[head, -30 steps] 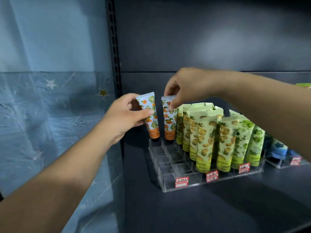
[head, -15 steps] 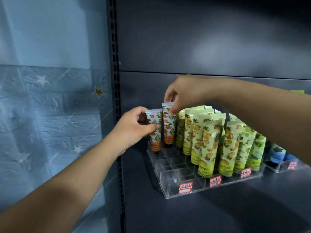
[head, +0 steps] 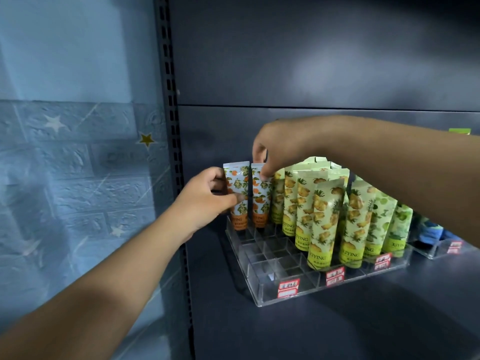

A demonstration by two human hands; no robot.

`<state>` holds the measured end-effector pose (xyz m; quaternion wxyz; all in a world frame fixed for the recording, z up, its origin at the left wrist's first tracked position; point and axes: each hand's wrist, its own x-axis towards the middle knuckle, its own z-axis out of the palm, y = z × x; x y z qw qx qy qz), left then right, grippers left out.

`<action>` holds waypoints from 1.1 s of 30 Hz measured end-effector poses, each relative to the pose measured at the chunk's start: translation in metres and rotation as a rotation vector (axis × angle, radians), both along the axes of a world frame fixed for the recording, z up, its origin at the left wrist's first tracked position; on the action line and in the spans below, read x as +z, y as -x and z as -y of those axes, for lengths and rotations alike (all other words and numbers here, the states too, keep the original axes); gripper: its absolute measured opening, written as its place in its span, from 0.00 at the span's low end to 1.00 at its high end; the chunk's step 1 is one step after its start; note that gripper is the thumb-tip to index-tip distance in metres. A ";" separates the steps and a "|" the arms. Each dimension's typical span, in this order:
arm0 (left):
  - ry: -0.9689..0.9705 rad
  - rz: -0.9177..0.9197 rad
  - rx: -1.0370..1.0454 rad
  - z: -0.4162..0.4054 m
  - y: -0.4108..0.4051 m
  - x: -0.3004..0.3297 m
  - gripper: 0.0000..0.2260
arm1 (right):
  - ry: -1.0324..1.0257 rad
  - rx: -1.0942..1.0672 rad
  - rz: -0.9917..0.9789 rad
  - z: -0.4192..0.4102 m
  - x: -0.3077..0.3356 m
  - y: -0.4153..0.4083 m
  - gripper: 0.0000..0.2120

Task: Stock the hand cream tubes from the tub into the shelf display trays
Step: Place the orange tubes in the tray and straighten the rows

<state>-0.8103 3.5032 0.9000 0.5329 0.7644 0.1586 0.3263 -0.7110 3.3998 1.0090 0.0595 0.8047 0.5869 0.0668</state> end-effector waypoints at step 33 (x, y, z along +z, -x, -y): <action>-1.017 0.260 0.238 0.075 0.058 0.043 0.12 | -0.950 0.098 0.237 0.120 -0.022 0.042 0.11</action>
